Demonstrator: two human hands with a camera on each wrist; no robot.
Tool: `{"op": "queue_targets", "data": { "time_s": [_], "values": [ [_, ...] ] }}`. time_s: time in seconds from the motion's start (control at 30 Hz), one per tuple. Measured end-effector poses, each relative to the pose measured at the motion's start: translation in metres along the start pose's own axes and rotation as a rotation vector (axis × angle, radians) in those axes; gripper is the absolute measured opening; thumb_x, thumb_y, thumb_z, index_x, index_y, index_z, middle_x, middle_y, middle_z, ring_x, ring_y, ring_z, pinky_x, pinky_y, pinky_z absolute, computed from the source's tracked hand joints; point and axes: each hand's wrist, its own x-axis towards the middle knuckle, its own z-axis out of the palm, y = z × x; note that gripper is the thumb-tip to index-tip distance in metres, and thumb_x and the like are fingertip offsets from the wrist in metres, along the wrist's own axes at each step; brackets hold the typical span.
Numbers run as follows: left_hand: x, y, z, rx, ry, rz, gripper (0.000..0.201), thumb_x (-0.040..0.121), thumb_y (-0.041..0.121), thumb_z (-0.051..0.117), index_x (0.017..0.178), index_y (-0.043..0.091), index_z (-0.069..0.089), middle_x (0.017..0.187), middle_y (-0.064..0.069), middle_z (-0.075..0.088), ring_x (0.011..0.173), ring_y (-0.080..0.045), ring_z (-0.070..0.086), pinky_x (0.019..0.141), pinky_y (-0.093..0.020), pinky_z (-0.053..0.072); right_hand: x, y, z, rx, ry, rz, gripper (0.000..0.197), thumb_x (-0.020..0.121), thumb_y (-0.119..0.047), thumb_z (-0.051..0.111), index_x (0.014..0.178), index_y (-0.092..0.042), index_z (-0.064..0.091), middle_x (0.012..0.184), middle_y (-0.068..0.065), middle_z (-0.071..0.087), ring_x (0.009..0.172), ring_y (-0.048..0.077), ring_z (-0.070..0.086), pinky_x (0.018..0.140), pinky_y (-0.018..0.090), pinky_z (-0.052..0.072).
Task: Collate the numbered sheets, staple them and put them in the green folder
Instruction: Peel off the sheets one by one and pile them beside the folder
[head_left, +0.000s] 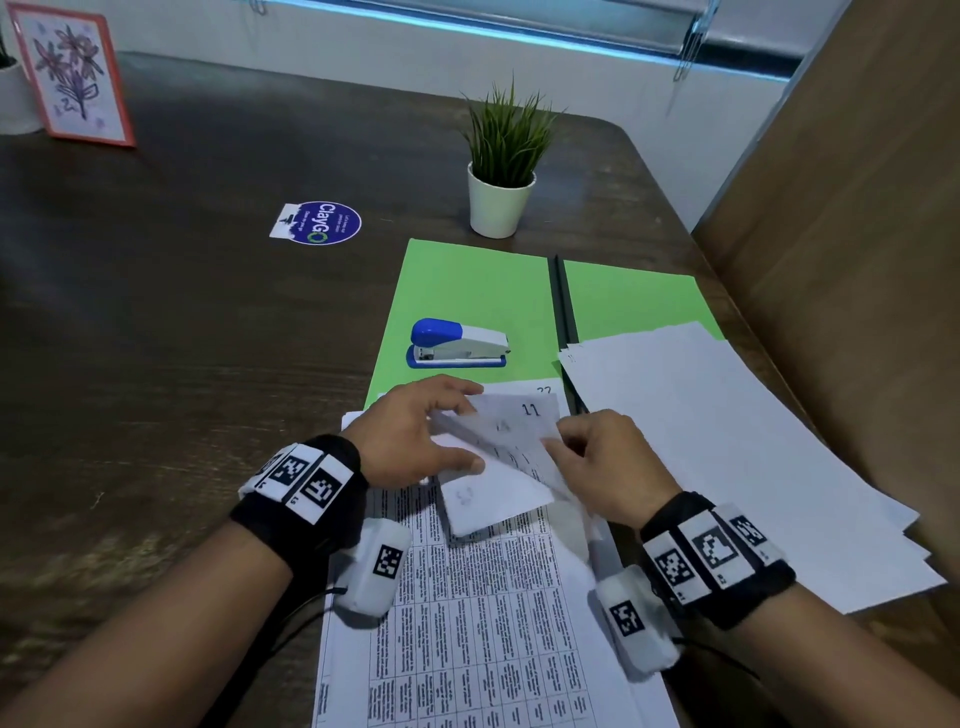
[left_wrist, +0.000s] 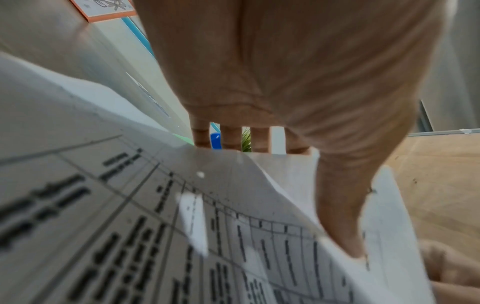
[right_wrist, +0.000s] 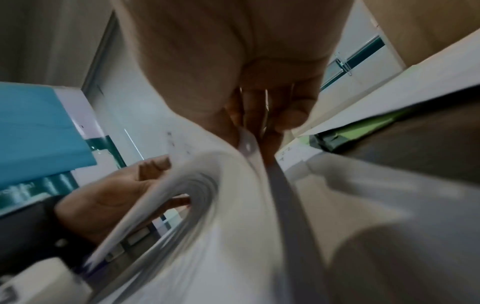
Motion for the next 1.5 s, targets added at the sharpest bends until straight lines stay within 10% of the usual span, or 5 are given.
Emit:
{"op": "queue_targets", "data": {
  "time_s": [0.37, 0.57, 0.97, 1.23, 1.5],
  "values": [
    [-0.008, 0.013, -0.020, 0.146, -0.230, -0.048, 0.098, 0.018, 0.080, 0.084, 0.106, 0.043, 0.065, 0.122, 0.035, 0.050, 0.112, -0.006, 0.056, 0.096, -0.033, 0.052, -0.023, 0.000, 0.013, 0.196, 0.229, 0.005, 0.047, 0.099, -0.025, 0.054, 0.058, -0.017, 0.033, 0.053, -0.008, 0.028, 0.051, 0.007, 0.027, 0.051, 0.027, 0.023],
    [-0.009, 0.021, -0.022, 0.370, -0.264, -0.053, 0.075, 0.038, 0.062, 0.090, 0.105, 0.053, 0.060, 0.125, 0.028, 0.047, 0.123, -0.018, 0.041, 0.108, -0.046, 0.040, -0.032, -0.002, 0.007, 0.324, 0.488, 0.041, 0.042, 0.099, -0.026, 0.056, 0.063, -0.008, 0.045, 0.056, -0.008, 0.033, 0.052, 0.007, 0.028, 0.048, 0.019, 0.024],
    [-0.006, 0.017, -0.024, 0.353, -0.129, 0.069, 0.015, 0.080, 0.023, 0.081, 0.089, 0.034, 0.080, 0.110, 0.014, 0.066, 0.101, -0.012, 0.064, 0.092, -0.037, 0.052, -0.052, 0.025, -0.054, 0.055, 0.005, 0.145, 0.049, 0.092, -0.028, 0.067, 0.056, -0.018, 0.035, 0.051, -0.008, 0.027, 0.047, 0.007, 0.027, 0.050, 0.027, 0.025],
    [-0.005, 0.014, -0.024, 0.277, -0.163, 0.076, 0.022, 0.078, 0.032, 0.083, 0.090, 0.048, 0.074, 0.129, 0.012, 0.058, 0.116, -0.011, 0.060, 0.098, -0.040, 0.050, -0.024, -0.006, -0.207, -0.146, 0.893, 0.001, 0.046, 0.098, -0.054, 0.044, 0.083, -0.014, 0.061, 0.065, 0.011, 0.052, 0.056, 0.020, 0.045, 0.056, 0.040, 0.045],
    [-0.003, 0.012, -0.022, 0.266, -0.163, 0.078, 0.012, 0.079, 0.025, 0.083, 0.087, 0.033, 0.081, 0.125, 0.012, 0.061, 0.113, -0.012, 0.062, 0.095, -0.040, 0.052, -0.014, -0.035, -0.174, -0.855, 0.752, -0.253, 0.018, 0.096, -0.023, 0.055, 0.087, -0.012, 0.065, 0.072, 0.015, 0.054, 0.064, 0.037, 0.050, 0.050, 0.034, 0.031]
  ]
}}
